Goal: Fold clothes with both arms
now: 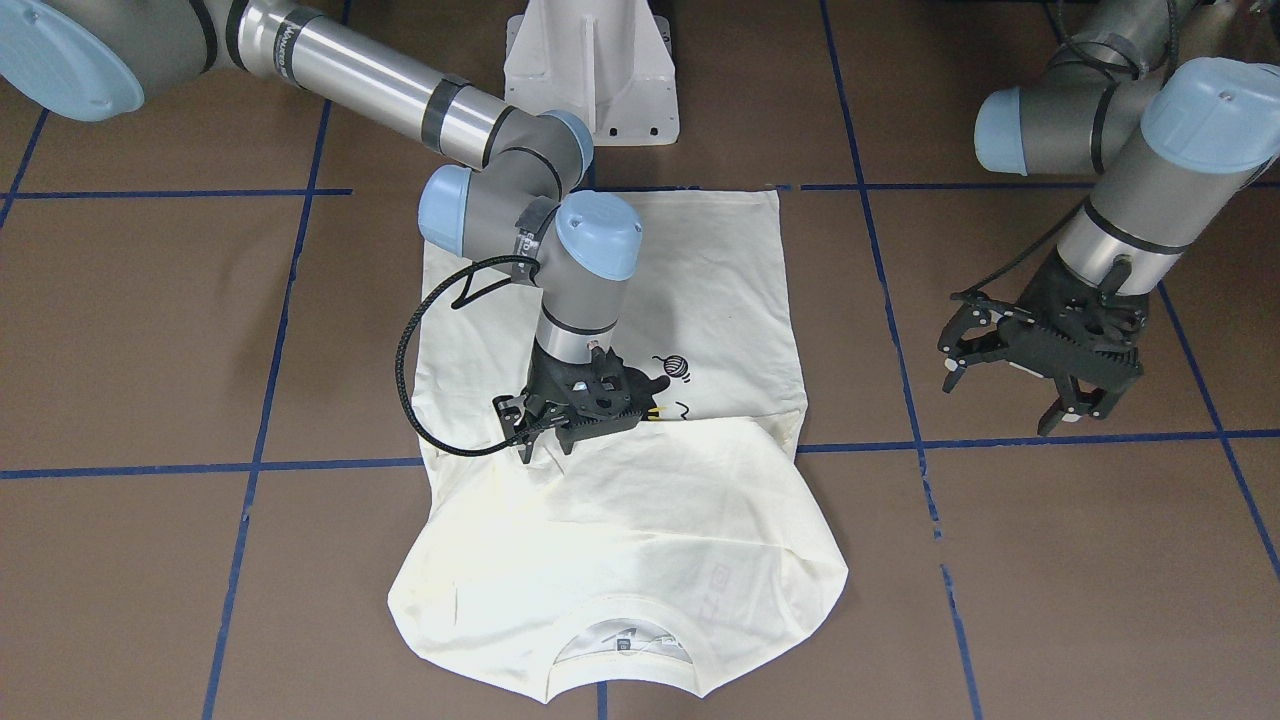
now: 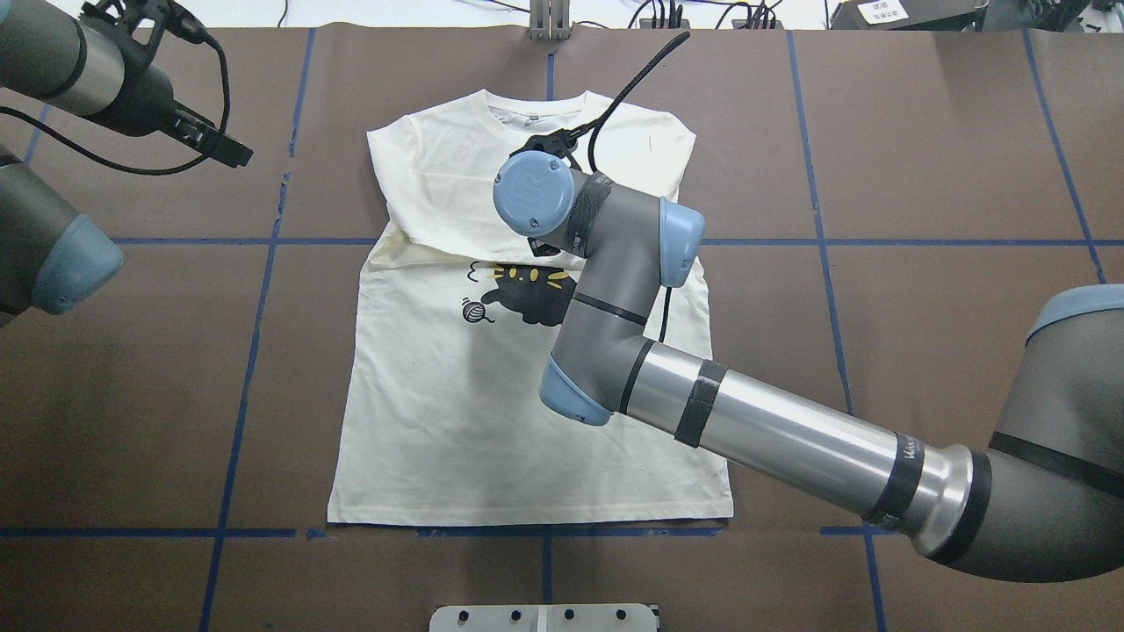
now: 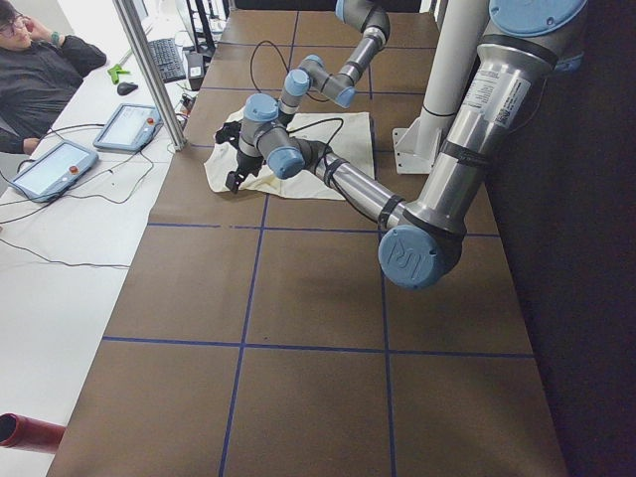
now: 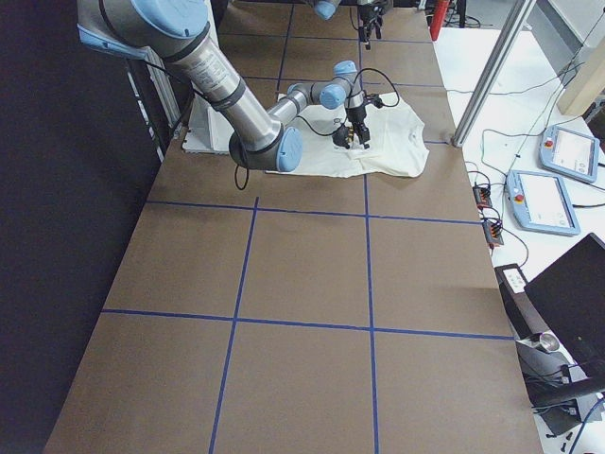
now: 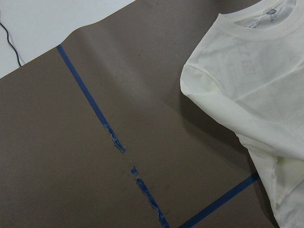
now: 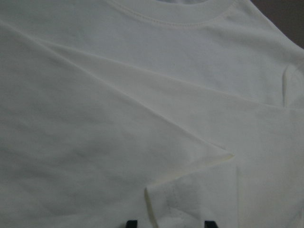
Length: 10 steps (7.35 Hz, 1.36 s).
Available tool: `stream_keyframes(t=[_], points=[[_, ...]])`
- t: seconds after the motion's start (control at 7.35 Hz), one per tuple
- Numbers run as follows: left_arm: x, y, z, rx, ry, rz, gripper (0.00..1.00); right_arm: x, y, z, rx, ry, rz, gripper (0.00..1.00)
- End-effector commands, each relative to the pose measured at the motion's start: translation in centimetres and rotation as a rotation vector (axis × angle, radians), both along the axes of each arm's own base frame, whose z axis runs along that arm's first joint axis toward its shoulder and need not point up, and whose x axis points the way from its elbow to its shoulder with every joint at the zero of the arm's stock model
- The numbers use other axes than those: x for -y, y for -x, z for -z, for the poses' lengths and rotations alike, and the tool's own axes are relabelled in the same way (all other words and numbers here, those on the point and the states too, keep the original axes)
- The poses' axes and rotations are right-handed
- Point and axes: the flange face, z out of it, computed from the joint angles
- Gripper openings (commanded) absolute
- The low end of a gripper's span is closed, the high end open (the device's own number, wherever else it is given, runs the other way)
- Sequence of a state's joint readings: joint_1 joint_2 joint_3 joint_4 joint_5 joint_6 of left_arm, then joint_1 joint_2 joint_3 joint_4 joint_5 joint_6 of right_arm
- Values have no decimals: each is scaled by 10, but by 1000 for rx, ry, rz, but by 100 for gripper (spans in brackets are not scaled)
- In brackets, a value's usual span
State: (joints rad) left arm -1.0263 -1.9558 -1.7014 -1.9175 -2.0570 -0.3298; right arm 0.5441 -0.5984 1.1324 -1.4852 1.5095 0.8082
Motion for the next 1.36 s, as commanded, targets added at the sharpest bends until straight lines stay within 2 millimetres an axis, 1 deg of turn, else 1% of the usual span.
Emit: stream_keyframes(t=[0.0, 0.14, 0.27, 0.41, 0.68, 0.82, 1.09, 1.23], points=[[0, 0, 0, 0, 1, 1, 100, 0, 0, -5, -15, -8, 9, 37], [0, 0, 0, 0, 1, 1, 100, 0, 0, -9, -20, -7, 11, 23], [0, 0, 0, 0, 1, 1, 100, 0, -1, -11, -23, -6, 11, 1], [0, 0, 0, 0, 1, 1, 100, 0, -2, -8, -23, -6, 10, 0], [0, -1, 0, -2, 5, 2, 100, 13, -16, -7, -38, -12, 9, 0], [0, -1, 0, -2, 5, 2, 100, 23, -31, -15, -53, -23, 18, 0], [-1, -1, 3, -12, 14, 12, 100, 34, -69, -48, -87, -45, 43, 0], [-2, -2, 4, -14, 15, 12, 100, 36, -76, -58, -101, -54, 60, 45]])
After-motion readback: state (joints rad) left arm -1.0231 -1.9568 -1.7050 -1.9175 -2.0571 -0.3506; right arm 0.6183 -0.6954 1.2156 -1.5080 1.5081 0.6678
